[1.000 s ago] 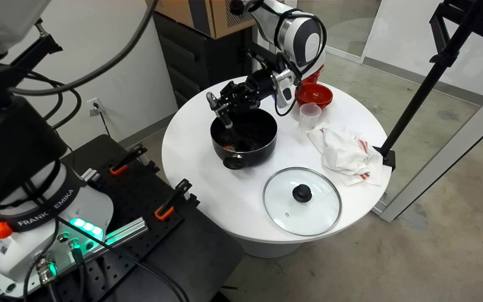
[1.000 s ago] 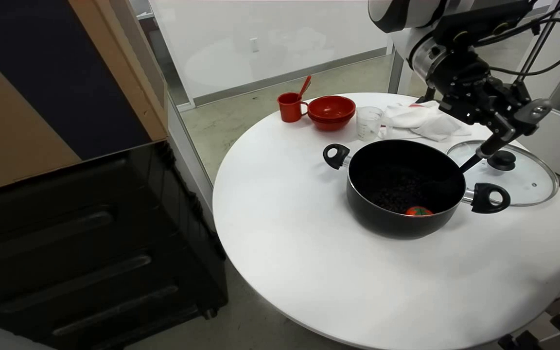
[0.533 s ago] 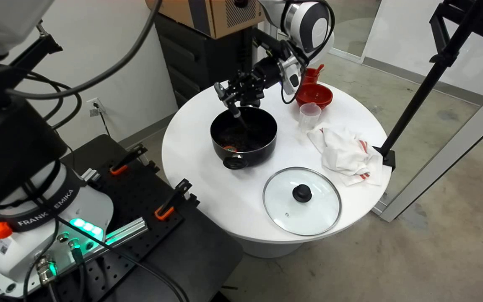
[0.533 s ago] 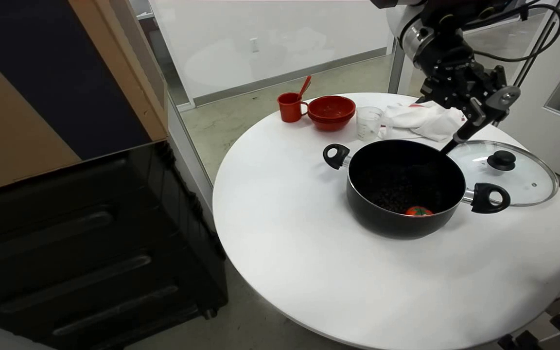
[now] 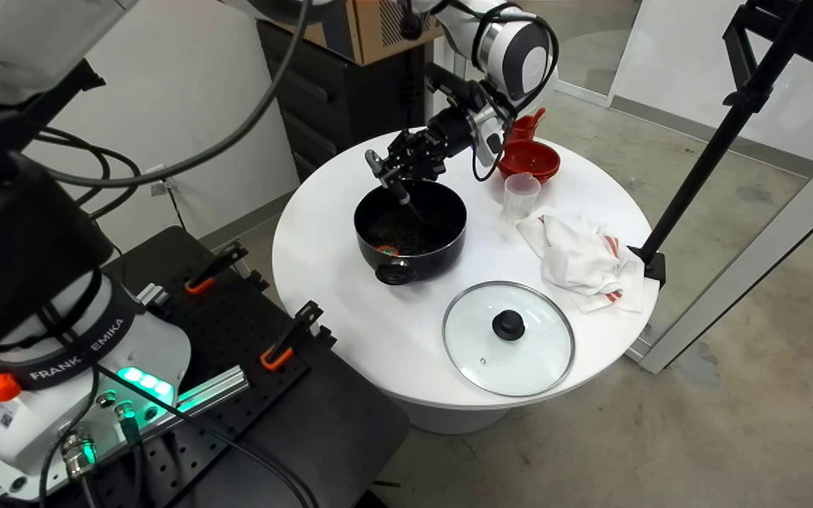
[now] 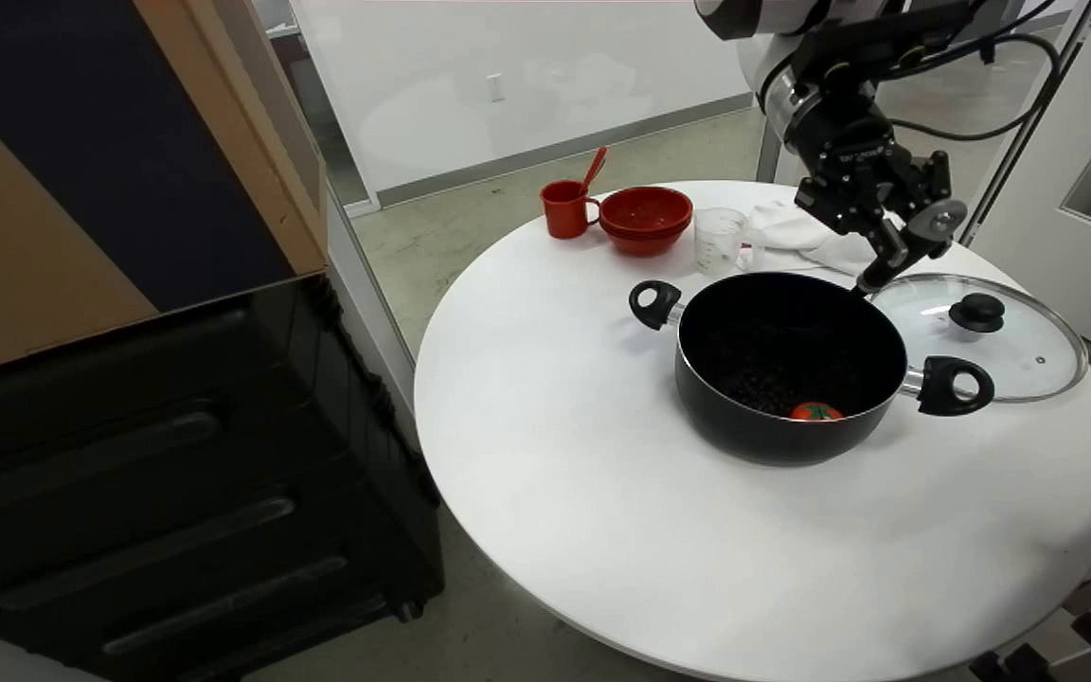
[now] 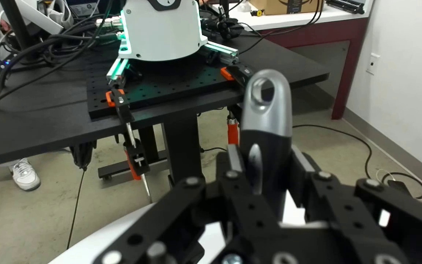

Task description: Use the black serving spoon in the black pot to stir its contents

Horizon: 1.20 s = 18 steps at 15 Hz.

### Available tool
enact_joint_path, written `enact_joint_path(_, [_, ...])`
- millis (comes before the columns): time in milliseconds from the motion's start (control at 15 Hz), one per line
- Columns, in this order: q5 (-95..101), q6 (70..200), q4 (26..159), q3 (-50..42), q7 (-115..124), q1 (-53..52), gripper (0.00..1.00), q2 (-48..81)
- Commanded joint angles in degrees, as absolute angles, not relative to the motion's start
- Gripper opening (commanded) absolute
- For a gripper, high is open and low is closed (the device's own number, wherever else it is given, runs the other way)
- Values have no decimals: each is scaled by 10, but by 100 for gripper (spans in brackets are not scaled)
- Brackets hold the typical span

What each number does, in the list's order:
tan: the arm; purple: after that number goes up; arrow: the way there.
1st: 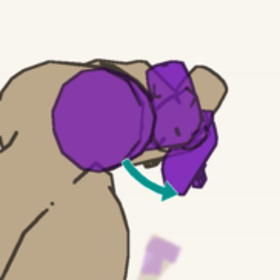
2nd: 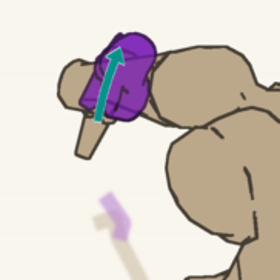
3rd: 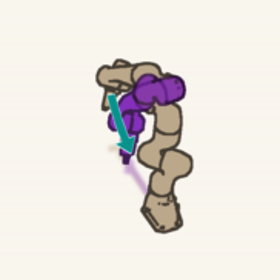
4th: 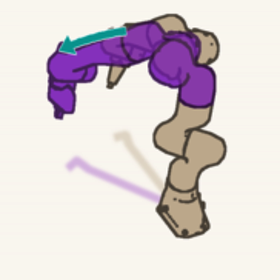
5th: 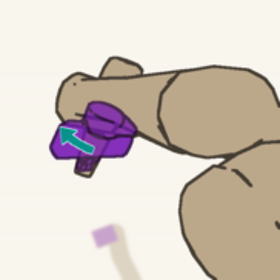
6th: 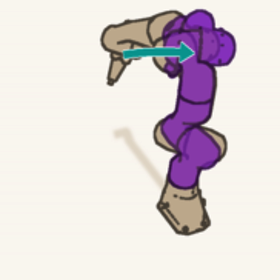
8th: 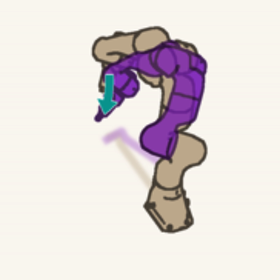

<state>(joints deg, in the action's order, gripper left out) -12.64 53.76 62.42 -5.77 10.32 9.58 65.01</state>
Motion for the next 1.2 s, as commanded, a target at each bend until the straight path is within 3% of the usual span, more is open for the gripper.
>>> enact_joint_path(0, [-142, 528, 581, -54, 134, 90, 8, 700])
enact_joint_path(1133, [-129, 519, 580, -16, 131, 20, 8, 734])
